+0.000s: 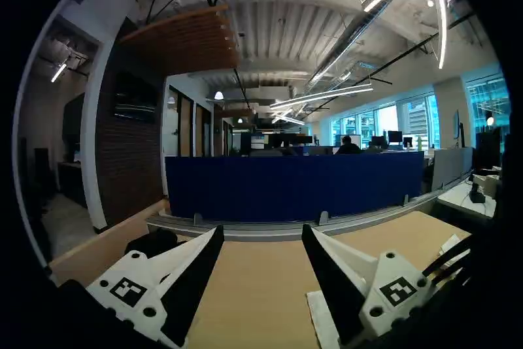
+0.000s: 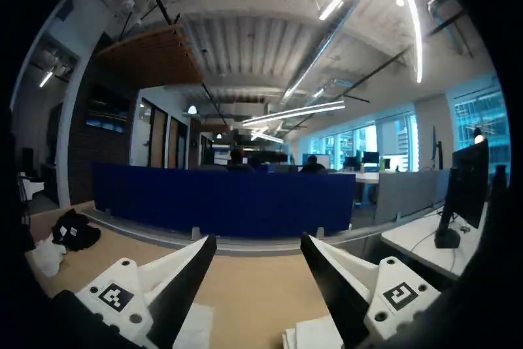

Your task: Fold towel

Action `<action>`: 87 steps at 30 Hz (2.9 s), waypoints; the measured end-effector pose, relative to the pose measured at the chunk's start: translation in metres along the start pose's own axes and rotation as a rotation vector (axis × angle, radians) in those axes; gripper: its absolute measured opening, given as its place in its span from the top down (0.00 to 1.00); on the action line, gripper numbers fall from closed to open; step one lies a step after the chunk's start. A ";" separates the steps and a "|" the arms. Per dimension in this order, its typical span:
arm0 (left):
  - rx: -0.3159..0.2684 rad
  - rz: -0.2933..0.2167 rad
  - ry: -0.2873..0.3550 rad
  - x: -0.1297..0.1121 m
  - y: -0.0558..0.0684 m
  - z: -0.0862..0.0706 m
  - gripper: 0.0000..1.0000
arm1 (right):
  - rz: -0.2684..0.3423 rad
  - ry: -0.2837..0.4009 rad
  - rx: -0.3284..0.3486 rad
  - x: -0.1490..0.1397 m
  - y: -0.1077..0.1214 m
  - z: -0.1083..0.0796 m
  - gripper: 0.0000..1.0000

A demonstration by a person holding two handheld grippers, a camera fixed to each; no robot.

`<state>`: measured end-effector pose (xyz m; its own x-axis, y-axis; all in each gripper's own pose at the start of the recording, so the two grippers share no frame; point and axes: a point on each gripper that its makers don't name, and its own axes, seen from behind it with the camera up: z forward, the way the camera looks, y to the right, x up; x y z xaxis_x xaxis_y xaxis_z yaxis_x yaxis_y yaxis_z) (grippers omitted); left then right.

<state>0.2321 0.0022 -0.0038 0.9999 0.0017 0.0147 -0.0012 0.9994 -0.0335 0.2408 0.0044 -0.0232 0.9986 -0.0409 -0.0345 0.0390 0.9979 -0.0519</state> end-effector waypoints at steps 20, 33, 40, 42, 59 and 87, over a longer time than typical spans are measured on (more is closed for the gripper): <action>-0.203 0.110 -0.139 0.001 0.040 -0.013 0.12 | -0.114 -0.149 0.223 0.002 -0.038 -0.004 0.00; -0.305 0.159 -0.214 -0.021 0.064 -0.018 0.12 | -0.196 -0.255 0.366 -0.018 -0.070 -0.017 0.00; -0.331 0.169 -0.235 -0.037 0.075 -0.019 0.12 | -0.198 -0.266 0.392 -0.028 -0.081 -0.021 0.00; -0.340 0.170 -0.241 -0.042 0.078 -0.021 0.12 | -0.199 -0.274 0.397 -0.034 -0.082 -0.022 0.00; -0.394 0.191 -0.337 -0.117 0.097 -0.033 0.12 | -0.212 -0.350 0.418 -0.101 -0.089 -0.033 0.00; -0.528 0.247 -0.628 -0.282 0.131 -0.064 0.12 | -0.254 -0.588 0.470 -0.260 -0.098 -0.062 0.00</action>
<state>-0.0487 0.1306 -0.0764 0.7779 0.3917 0.4915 -0.0551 0.8215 -0.5675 -0.0247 -0.0859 -0.0707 0.8073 -0.3675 0.4617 0.1485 0.8838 0.4437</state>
